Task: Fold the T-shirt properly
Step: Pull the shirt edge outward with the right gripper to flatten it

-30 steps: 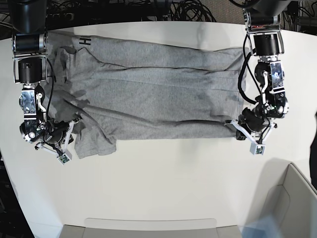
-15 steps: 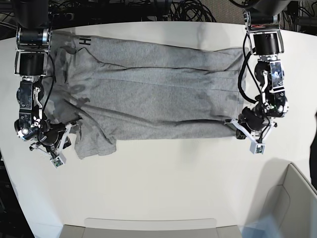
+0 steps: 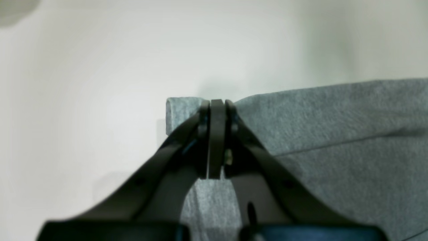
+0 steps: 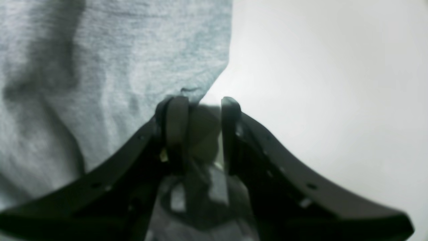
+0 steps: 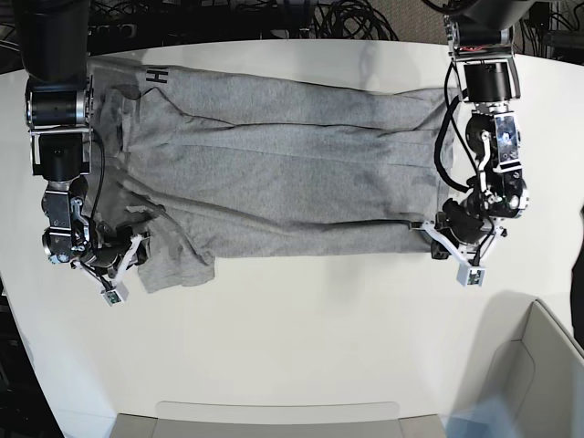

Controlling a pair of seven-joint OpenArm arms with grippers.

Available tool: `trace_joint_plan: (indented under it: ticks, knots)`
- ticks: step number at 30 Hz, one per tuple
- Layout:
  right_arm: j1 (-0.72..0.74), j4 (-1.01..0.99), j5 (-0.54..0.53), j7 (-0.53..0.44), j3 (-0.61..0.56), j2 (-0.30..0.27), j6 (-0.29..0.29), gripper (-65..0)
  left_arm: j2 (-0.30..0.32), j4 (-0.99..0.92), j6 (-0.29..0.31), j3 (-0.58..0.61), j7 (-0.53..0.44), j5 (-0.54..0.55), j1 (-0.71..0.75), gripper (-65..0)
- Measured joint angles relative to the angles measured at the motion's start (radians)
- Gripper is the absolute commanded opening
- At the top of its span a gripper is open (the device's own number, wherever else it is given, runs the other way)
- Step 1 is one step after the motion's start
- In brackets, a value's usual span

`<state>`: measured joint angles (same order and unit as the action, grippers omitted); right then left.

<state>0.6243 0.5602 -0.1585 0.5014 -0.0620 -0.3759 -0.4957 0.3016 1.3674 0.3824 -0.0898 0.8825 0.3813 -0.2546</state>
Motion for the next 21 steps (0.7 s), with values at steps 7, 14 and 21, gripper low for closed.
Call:
trace_joint_plan:
  ticks: [7, 14, 21]
  knots:
    - [-0.007, -0.021, 0.06, -0.064, -0.021, 0.043, 0.077, -47.2, 0.0, 0.0, 0.0, 0.0, -0.001, 0.0, 0.0, -65.0]
    - [-0.009, -0.026, 0.151, -0.082, -0.043, 0.106, 0.127, -51.6, 0.0, 0.0, 0.0, 0.0, -0.001, 0.0, 0.0, -65.0]
    - [-0.001, -0.021, 0.154, -0.052, -0.066, 0.114, 0.089, -65.0, 0.0, 0.0, 0.0, -0.002, -0.001, 0.0, 0.0, -65.0]
